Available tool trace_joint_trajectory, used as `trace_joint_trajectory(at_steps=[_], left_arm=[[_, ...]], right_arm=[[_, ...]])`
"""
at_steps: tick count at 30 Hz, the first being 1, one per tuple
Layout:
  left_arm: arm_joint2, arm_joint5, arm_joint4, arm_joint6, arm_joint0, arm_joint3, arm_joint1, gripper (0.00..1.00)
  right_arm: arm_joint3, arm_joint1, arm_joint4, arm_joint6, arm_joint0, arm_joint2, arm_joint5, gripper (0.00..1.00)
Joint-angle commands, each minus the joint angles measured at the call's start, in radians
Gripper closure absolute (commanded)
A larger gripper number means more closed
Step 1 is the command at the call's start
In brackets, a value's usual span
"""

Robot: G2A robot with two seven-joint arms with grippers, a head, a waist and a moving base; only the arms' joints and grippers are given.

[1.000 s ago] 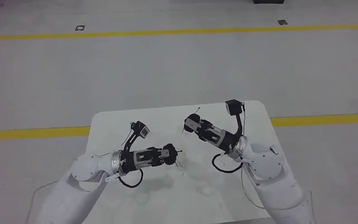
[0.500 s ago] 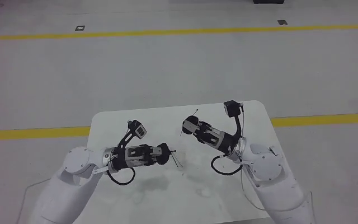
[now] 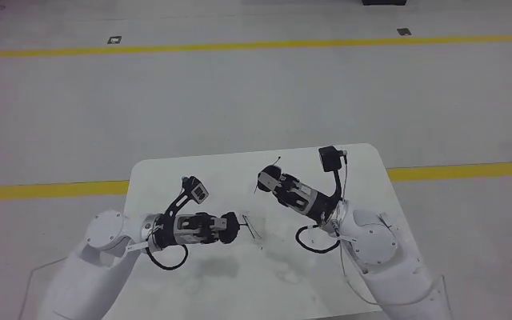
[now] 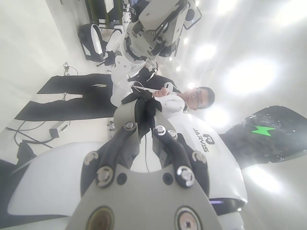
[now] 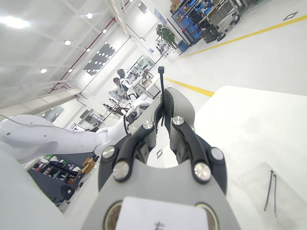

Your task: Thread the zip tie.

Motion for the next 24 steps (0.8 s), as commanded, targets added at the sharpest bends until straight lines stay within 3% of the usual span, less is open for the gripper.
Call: trace_joint_trajectory(at_steps=[1,3,15,24], left_arm=[[-0.003,0.003,0.000,-0.001,0.003,-0.001,0.002,1.00],[-0.006,0.008,0.002,-0.001,0.005,-0.003,0.004,1.00],[-0.007,0.010,0.007,-0.002,0.005,-0.004,0.004,1.00],[-0.007,0.010,0.007,-0.002,0.005,-0.004,0.004,1.00]], right_arm=[[-0.007,0.009,-0.004,-0.015,0.001,-0.013,0.000,1.00],[-0.010,0.021,-0.004,-0.032,0.000,-0.019,0.000,1.00],[-0.010,0.021,-0.004,-0.032,0.000,-0.019,0.000,1.00],[0.006,0.034,-0.084,-0.113,-0.013,0.058,0.000,1.00]])
